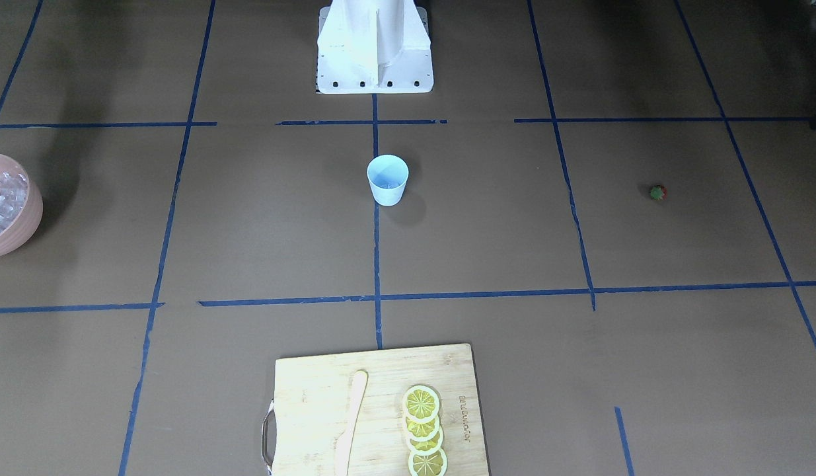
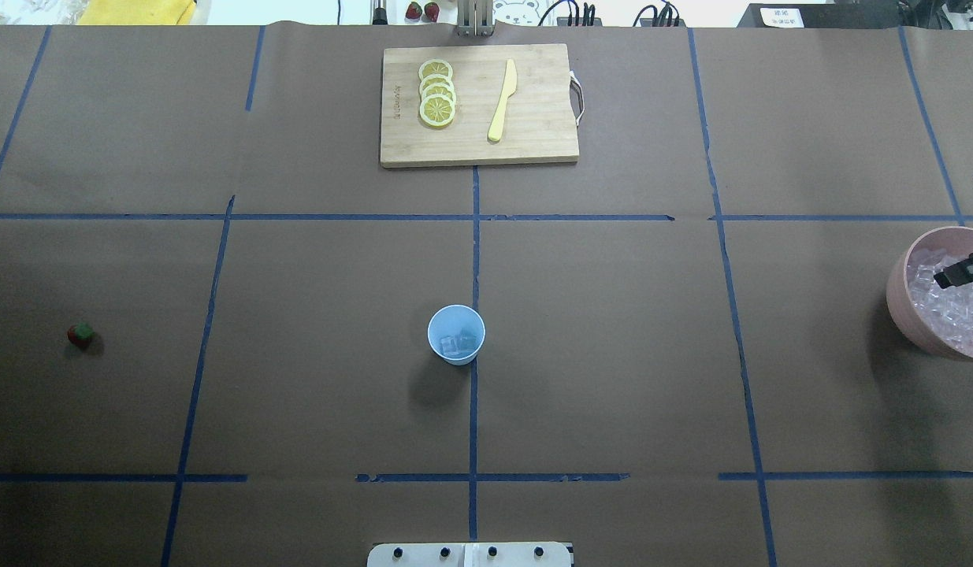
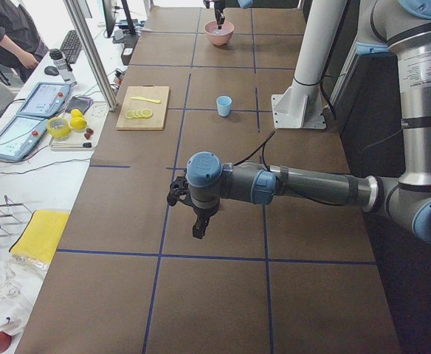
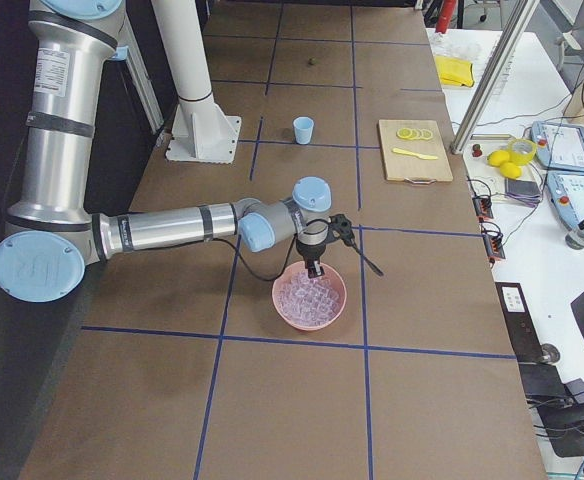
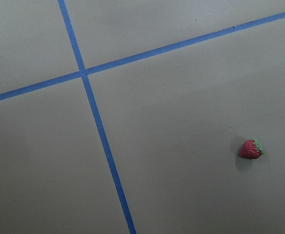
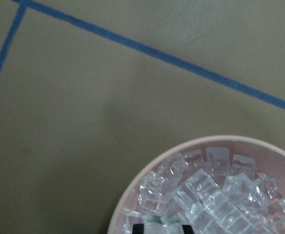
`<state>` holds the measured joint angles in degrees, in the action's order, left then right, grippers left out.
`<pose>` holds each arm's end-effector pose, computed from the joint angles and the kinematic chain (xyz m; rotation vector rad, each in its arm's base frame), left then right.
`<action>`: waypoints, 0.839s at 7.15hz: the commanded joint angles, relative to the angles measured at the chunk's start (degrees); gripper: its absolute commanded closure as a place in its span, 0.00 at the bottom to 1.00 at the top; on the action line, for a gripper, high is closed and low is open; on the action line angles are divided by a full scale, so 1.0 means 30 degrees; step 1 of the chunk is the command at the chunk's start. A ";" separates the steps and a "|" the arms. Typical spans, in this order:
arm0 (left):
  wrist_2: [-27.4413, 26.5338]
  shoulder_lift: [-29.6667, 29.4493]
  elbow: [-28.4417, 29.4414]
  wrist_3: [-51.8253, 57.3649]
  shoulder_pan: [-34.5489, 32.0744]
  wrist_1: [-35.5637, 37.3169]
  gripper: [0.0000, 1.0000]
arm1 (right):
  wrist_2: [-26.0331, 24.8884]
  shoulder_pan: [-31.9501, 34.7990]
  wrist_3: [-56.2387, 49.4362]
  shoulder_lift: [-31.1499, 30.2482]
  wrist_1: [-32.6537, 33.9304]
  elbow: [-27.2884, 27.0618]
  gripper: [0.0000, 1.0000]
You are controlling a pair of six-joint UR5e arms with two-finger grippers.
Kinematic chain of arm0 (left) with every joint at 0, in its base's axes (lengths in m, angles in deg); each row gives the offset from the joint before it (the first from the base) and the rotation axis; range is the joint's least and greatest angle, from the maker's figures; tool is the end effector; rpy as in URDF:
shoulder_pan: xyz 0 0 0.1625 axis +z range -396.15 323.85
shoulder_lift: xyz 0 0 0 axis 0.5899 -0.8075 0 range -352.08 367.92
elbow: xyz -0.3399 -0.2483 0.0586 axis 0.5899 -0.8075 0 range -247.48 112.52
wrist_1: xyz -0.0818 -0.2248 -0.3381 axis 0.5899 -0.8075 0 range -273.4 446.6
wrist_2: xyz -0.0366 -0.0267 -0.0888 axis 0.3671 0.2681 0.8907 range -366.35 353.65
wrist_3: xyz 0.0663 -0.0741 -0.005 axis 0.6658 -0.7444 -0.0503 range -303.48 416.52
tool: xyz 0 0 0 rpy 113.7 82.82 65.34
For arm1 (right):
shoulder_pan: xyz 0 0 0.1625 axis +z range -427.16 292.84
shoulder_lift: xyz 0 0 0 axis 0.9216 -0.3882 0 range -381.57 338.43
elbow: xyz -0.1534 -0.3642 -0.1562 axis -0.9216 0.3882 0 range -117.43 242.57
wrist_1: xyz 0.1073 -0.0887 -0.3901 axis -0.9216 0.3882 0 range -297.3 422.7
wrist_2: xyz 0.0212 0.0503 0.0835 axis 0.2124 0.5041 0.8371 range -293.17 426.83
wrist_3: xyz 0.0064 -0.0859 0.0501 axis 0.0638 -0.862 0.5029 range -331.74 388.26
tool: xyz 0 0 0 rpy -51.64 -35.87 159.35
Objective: Put ice and strawberries in cup
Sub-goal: 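Lower the right gripper into the bowl and grasp a third ice cube, then carry the ice cube with the right gripper over the cup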
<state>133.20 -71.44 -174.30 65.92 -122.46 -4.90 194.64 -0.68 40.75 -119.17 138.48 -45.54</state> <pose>-0.0304 -0.4217 0.5887 0.1689 0.8588 0.2716 -0.1145 -0.4441 0.5420 0.1953 -0.7489 -0.3252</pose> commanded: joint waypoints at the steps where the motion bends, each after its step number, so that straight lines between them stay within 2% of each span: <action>1: 0.0006 0.0000 -0.0019 0.0000 0.0000 0.0000 0.00 | -0.0092 0.0137 0.0057 0.1796 0.1225 -0.0903 0.94; 2: 0.0007 0.0000 -0.0019 0.0000 0.0000 0.0000 0.00 | -0.0093 -0.0472 0.0782 0.3195 0.1341 -0.0878 0.92; 3: 0.0007 0.0000 -0.0048 0.0000 0.0000 0.0000 0.00 | -0.0151 -0.1697 0.3893 0.4601 0.1372 -0.0820 0.94; 4: -0.0022 0.0000 0.0009 0.0000 0.0000 0.0000 0.00 | -0.1167 -0.3333 0.6970 0.5920 0.1343 -0.0906 0.99; 5: -0.0023 0.0000 0.0010 0.0000 0.0000 -0.0029 0.00 | -0.2946 -0.5699 0.9263 0.7557 0.1459 -0.0936 1.00; 6: -0.0023 0.0000 0.0010 0.0000 -0.0029 0.0000 0.00 | -0.4095 -0.7724 1.1722 0.9285 0.2562 -0.0878 1.00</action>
<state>133.15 -71.44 -174.30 65.93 -122.47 -4.94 186.96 -16.38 66.84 -97.39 143.58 -48.24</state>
